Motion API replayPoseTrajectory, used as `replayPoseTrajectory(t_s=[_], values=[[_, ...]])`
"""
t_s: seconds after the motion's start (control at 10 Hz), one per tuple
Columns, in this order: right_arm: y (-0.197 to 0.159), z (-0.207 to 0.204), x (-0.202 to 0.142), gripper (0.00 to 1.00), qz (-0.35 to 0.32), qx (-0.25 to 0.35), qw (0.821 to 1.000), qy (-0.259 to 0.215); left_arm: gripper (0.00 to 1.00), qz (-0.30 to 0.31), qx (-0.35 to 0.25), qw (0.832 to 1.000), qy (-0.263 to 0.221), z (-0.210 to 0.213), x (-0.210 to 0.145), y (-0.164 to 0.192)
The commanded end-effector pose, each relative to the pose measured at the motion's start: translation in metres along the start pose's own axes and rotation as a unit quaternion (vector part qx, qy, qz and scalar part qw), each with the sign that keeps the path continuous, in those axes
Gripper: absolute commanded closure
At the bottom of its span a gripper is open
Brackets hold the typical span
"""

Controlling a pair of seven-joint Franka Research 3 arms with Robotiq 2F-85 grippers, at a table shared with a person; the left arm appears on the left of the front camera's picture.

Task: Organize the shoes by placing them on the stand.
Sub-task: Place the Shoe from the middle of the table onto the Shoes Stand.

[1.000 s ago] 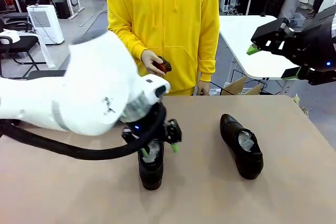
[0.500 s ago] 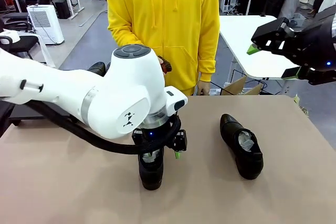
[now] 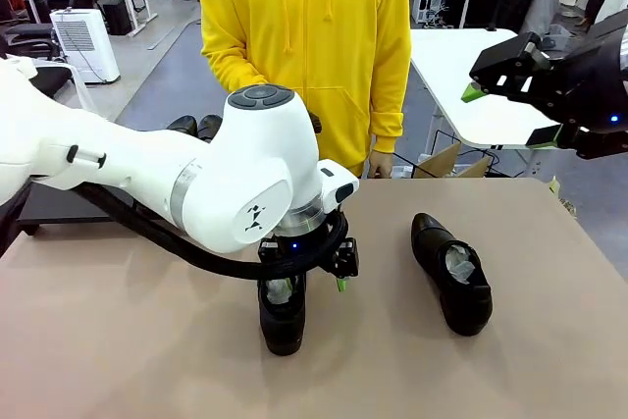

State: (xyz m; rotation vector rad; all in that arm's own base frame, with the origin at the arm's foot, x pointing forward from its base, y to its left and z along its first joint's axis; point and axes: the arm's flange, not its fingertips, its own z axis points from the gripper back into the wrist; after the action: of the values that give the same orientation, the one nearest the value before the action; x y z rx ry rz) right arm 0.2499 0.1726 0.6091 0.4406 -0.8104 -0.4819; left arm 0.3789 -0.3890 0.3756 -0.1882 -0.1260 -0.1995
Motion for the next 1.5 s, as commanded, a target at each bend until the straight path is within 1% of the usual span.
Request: replayPoseTrajectory(t_s=[0.0,0.4,0.5,0.9,1.0,1.4], values=[[0.0,0.0,0.004,0.0,0.005,0.014,1.0,0.01,0.14,0.04,0.011,0.999,-0.007,-0.009,0.007,-0.007],[0.0,0.0,0.004,0.0,0.005,0.014,1.0,0.01,0.14,0.041,0.026,0.999,0.013,-0.023,0.009,-0.008],[0.0,0.0,0.004,0.0,0.005,0.014,1.0,0.01,0.21,0.051,0.036,0.998,0.022,-0.027,0.011,-0.006],[0.0,0.0,0.004,0.0,0.005,0.014,1.0,0.01,0.97,0.064,0.062,0.996,0.026,-0.029,0.011,-0.001],[0.0,0.0,0.004,0.0,0.005,0.014,1.0,0.01,1.0,0.069,0.066,0.995,0.028,-0.028,0.011,0.001],[0.0,0.0,0.004,0.0,0.005,0.014,1.0,0.01,1.0,0.082,0.084,0.992,0.033,-0.031,0.012,0.007]])
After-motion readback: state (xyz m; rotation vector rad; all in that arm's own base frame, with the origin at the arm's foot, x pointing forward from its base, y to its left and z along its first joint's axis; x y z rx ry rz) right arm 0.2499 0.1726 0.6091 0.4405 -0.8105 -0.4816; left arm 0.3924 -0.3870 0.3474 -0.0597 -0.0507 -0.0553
